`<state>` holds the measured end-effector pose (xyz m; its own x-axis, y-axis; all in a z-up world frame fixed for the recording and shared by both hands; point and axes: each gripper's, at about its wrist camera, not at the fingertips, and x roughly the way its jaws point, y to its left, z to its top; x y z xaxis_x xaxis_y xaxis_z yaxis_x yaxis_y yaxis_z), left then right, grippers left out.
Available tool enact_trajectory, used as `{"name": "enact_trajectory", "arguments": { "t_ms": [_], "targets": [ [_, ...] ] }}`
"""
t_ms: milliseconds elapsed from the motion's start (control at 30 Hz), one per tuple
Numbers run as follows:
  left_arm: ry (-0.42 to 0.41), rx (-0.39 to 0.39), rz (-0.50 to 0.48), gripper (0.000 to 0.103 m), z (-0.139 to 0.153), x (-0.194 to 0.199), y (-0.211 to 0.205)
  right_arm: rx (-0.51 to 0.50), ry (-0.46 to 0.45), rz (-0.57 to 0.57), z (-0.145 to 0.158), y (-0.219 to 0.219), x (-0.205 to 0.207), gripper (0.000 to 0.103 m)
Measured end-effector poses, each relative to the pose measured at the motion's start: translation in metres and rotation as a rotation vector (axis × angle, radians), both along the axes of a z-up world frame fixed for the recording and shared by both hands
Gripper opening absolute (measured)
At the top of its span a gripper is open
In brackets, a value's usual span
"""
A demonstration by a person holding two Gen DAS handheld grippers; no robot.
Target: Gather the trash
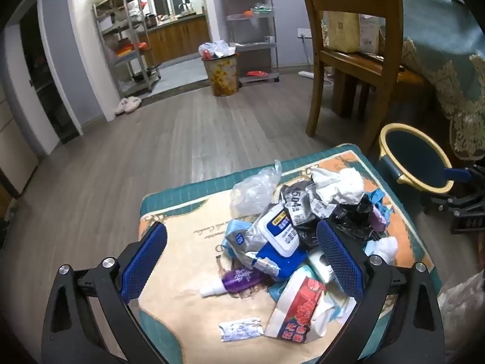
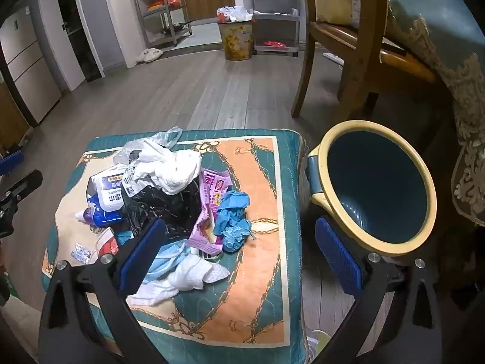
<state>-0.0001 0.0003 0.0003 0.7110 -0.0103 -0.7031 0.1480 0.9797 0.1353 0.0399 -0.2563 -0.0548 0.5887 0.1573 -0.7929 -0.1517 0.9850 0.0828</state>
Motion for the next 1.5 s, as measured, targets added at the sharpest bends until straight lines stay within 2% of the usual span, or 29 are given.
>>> {"name": "enact_trajectory", "arguments": {
  "t_ms": [300, 367, 533, 700, 800, 967, 1500],
  "targets": [
    [0.015, -0.035, 0.003, 0.098, -0.004, 0.005, 0.0, 0.012, 0.023, -0.029, 0.0, 0.0, 0.003, 0.097],
    [0.021, -0.016, 0.007, 0.098, -0.005, 0.009, 0.005, 0.008, -0.009, -0.012, 0.001, 0.0, -0.003, 0.097],
    [0.007, -0.021, 0.033, 0.098, -0.001, 0.009, 0.009, 0.032, 0.011, -0.038, 0.002, -0.009, 0.001, 0.097],
    [-0.004, -0.071, 0.05, 0.098, 0.006, 0.01, 0.014, 0.034, 0.021, -0.044, -0.001, -0.009, 0.005, 0.097],
    [-0.005, -0.06, 0.056, 0.098, 0.006, 0.013, 0.014, 0.041, 0.028, -0.045, -0.002, -0.008, 0.006, 0.097],
    [0.012, -0.089, 0.079, 0.098, 0.004, 0.016, 0.02, 0.039, 0.029, -0.034, -0.002, -0.004, 0.006, 0.097],
    [0.008, -0.091, 0.084, 0.098, 0.006, 0.015, 0.021, 0.026, 0.027, -0.024, -0.003, -0.003, 0.005, 0.097]
  ]
}}
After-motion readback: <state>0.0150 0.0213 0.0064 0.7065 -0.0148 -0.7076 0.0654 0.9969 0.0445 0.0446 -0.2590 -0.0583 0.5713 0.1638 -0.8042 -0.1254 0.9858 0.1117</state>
